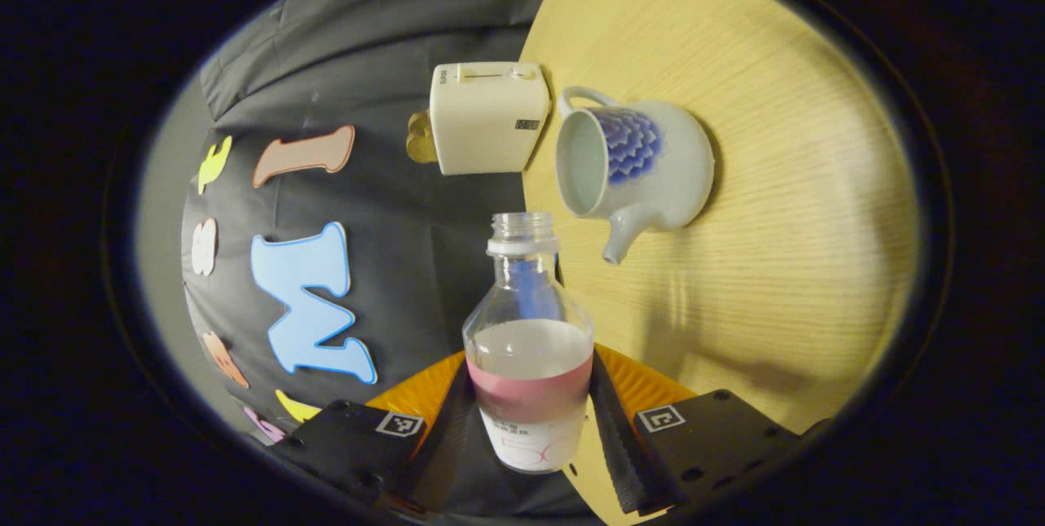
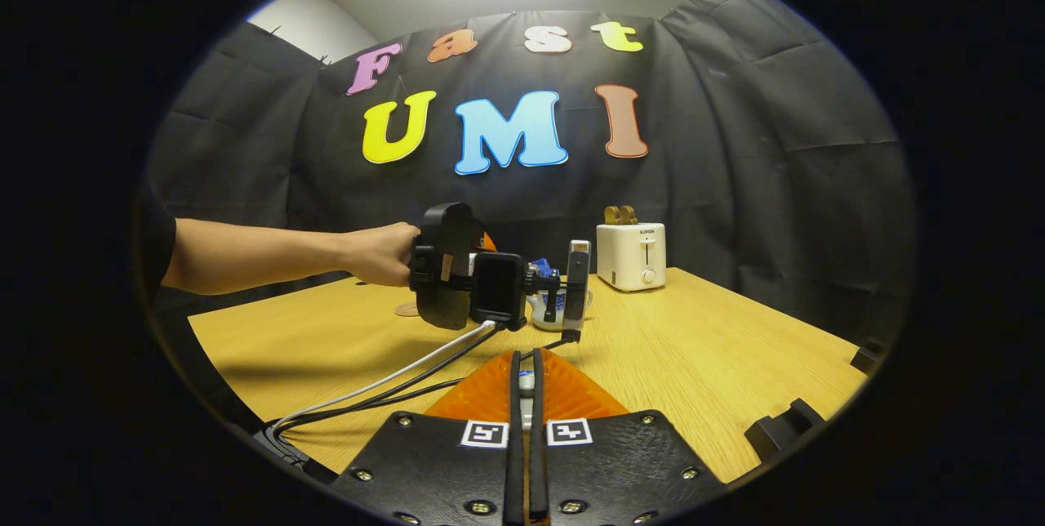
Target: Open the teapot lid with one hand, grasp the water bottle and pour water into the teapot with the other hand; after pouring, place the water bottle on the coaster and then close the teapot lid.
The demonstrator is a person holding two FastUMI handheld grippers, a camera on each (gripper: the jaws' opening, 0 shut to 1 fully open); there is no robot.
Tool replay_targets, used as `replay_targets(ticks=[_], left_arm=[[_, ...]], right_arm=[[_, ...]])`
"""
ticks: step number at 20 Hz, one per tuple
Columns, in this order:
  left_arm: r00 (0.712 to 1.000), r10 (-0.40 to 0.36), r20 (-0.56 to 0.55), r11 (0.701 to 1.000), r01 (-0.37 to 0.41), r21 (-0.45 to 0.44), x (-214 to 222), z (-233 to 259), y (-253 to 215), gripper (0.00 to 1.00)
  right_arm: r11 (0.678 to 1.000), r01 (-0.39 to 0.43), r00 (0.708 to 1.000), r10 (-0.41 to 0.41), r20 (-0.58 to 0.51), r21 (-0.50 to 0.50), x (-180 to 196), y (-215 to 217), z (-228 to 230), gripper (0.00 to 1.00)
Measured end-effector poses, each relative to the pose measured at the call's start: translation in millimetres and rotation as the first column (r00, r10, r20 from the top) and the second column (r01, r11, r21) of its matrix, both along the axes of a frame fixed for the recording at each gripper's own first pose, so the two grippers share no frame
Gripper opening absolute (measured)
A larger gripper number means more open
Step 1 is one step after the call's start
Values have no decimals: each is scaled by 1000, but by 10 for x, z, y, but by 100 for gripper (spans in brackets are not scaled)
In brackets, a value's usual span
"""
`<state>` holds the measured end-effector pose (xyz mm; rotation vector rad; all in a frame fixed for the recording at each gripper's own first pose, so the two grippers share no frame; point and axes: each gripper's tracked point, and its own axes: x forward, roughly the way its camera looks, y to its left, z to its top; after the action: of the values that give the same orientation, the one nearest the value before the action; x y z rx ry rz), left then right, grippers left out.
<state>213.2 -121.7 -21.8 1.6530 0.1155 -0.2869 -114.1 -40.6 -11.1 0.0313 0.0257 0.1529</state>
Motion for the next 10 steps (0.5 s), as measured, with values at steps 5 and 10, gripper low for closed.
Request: replay_targets(ticks=[5,10], left_arm=[[1000,-14,-12,990,15,138,13,69,-47,87],[1000,-27,-15,965,30,262,-24,154,-120,87]], right_arm=[[1000,11,1000,-11,-26,-11,34,-60,-73,3],[1000,23,999,-23,-34,3,58,-114,-89,3]])
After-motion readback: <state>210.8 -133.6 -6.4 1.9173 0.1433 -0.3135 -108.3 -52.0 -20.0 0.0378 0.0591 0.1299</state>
